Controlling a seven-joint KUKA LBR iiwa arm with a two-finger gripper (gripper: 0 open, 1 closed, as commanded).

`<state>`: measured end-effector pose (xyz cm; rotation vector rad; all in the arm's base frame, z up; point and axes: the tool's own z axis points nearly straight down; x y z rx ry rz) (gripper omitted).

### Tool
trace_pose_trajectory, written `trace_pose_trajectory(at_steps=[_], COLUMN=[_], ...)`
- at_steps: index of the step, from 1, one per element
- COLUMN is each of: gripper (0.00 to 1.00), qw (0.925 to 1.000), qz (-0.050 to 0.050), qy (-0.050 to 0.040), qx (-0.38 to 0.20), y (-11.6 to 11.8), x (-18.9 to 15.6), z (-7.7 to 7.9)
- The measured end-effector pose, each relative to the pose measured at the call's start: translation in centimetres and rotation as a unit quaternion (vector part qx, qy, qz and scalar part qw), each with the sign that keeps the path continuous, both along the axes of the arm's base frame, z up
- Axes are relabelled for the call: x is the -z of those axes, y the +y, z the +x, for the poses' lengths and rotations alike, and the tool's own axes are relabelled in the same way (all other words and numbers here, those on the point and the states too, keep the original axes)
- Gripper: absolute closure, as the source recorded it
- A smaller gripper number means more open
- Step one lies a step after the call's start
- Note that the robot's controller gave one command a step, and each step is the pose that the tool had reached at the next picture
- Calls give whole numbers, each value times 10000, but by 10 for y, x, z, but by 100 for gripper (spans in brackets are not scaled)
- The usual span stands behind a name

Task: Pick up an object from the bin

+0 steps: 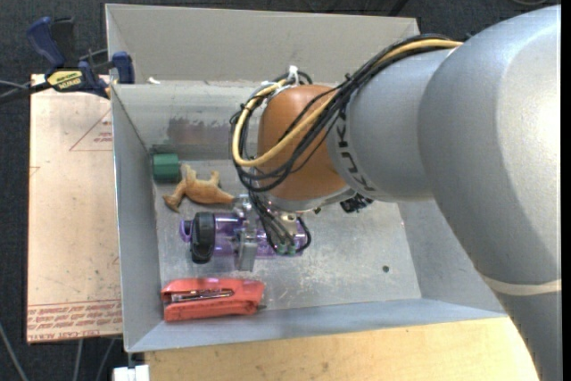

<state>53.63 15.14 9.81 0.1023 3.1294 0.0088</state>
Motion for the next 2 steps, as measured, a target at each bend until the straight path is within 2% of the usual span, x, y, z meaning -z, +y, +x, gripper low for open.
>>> trace_pose_trajectory(at_steps=[2], gripper=[100], qw=[10000], qz=[9], qy=[-28], qx=[-1], y=[0], x=[-24], z=[2])
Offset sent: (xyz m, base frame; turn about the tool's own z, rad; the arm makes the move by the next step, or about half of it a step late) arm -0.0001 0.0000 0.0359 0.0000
